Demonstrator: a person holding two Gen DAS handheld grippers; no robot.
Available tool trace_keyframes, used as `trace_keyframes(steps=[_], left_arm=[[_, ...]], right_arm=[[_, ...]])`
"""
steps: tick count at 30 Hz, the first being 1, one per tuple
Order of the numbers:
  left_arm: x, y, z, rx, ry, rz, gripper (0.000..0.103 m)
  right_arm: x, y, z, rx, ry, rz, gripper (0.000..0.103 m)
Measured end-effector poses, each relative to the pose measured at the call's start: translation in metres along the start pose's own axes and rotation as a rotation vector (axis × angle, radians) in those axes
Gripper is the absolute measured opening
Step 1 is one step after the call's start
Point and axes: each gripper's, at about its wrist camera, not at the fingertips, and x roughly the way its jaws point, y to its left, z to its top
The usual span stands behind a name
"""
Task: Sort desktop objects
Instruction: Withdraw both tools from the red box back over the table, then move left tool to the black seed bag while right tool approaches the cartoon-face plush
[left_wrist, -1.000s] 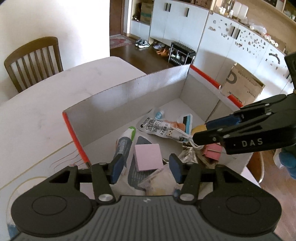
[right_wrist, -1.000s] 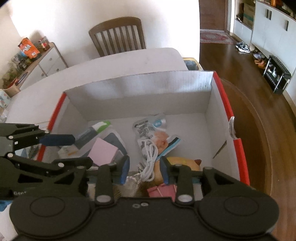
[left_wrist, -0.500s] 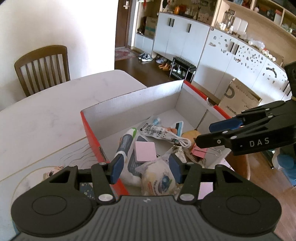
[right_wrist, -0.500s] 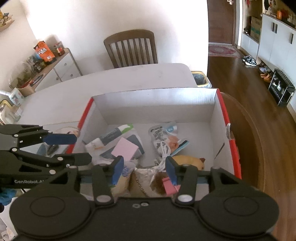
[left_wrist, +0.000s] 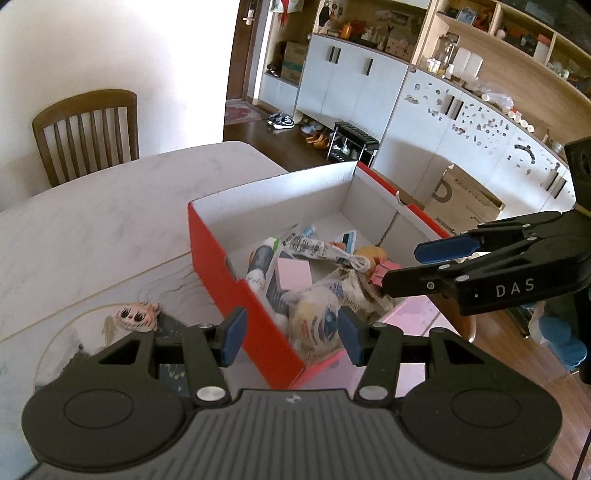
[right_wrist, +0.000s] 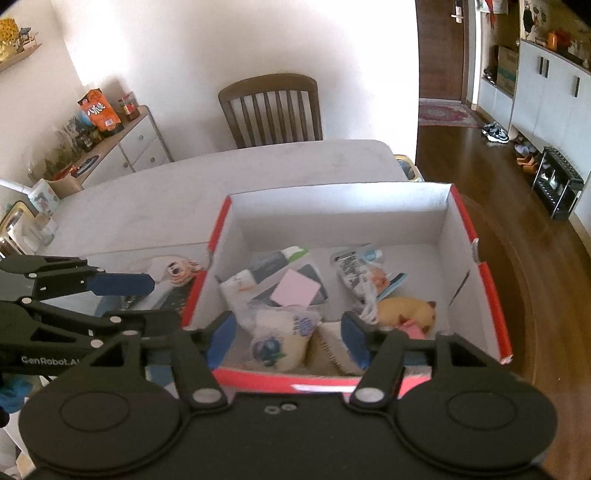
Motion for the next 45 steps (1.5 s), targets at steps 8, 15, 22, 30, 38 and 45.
trace_keyframes(steps=[8, 15, 22, 30, 38, 45], left_arm=[[-0.026, 0.022, -0.025, 0.001, -0.002, -0.008, 0.052], [-0.041, 0.053, -0.049, -0.019, 0.003, 0.01, 0.063], [-0.049, 0.081, -0.061, -0.039, -0.005, 0.029, 0.085], [-0.045, 0.116, -0.069, -0.059, -0.012, 0.061, 0.102], [-0.023, 0.154, -0.074, -0.084, -0.002, 0.085, 0.102], [-0.003, 0.174, -0.076, -0.071, -0.024, 0.106, 0.102]], right_arm=[[-0.002, 0.035, -0.007, 0.013, -0.016, 0.002, 0.074], [0.003, 0.068, -0.012, -0.009, -0.019, 0.014, 0.081], [0.018, 0.099, -0.011, -0.021, -0.01, 0.027, 0.082], [0.046, 0.132, 0.002, -0.047, 0.002, 0.033, 0.082], [0.097, 0.156, 0.017, -0.053, 0.054, 0.028, 0.083], [0.134, 0.171, 0.027, -0.085, 0.095, 0.03, 0.083]])
